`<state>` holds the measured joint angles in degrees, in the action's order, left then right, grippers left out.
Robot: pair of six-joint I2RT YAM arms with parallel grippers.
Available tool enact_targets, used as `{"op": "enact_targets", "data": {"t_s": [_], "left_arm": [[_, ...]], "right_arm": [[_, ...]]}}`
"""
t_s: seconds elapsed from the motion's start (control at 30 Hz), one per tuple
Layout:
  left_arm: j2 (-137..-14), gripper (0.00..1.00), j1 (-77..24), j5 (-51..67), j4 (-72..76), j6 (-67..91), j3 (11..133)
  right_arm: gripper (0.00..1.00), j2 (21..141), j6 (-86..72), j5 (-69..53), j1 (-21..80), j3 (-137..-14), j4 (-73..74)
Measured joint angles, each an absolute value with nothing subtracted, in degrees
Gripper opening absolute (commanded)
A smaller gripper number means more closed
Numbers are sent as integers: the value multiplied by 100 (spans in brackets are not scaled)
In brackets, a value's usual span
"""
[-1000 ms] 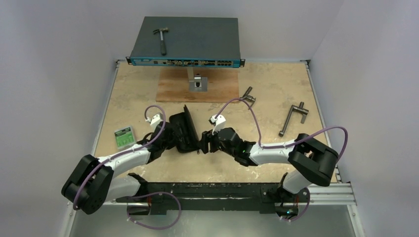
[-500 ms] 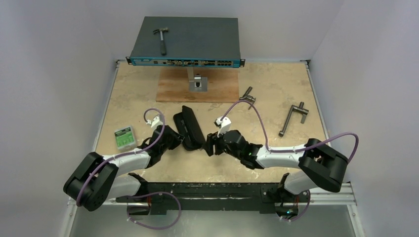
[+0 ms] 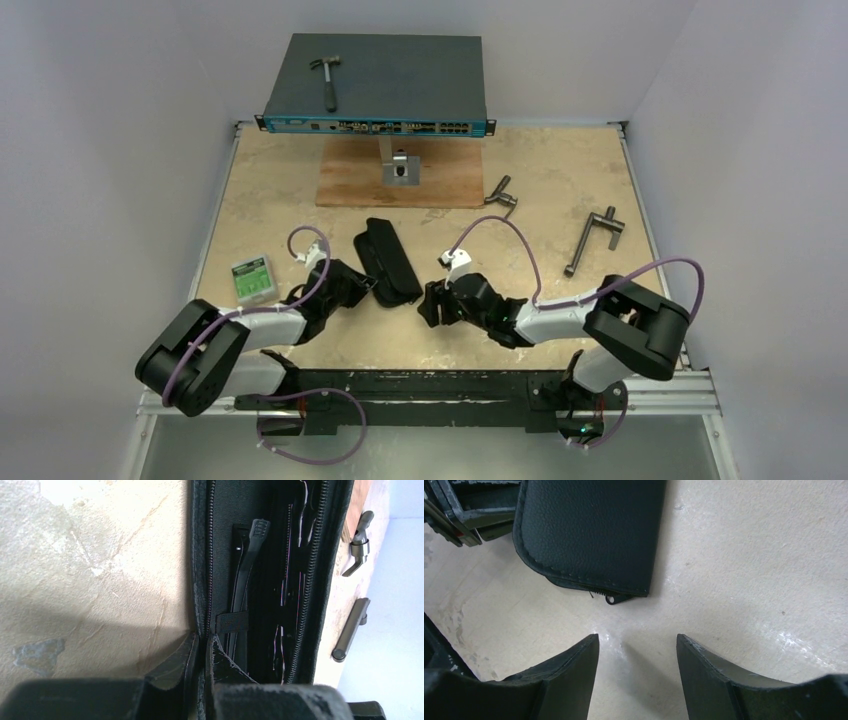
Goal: Sort the hair-cutting tools
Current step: Zip the hairdressing tool bag at the center of the board.
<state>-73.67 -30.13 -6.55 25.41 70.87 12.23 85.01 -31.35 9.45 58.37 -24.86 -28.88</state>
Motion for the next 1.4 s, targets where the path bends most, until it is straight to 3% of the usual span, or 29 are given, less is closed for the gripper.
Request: {"op": "enact_targets", "data": {"t_s": [0.37,0.77,1.13,1.4], "left_arm": [[-7037,0,-3133,-742,2453,7247,1100],[-7017,0,-3544,-1372,2305,7341,1100],[-7102,0,-3653,-1496,2432,7588,1035],[-7177,0,-3747,-1597,2915,7953,781]], "right_arm": [[51,9196,-3317,792,5837,-2965,-3242],[21,9439,-3603,1090,5815,-3162,-3153],[32,9319,-3715,1203,5743,-3072,-3052],[33,9109,-3754,1181,5671,-2919,-2950]]}}
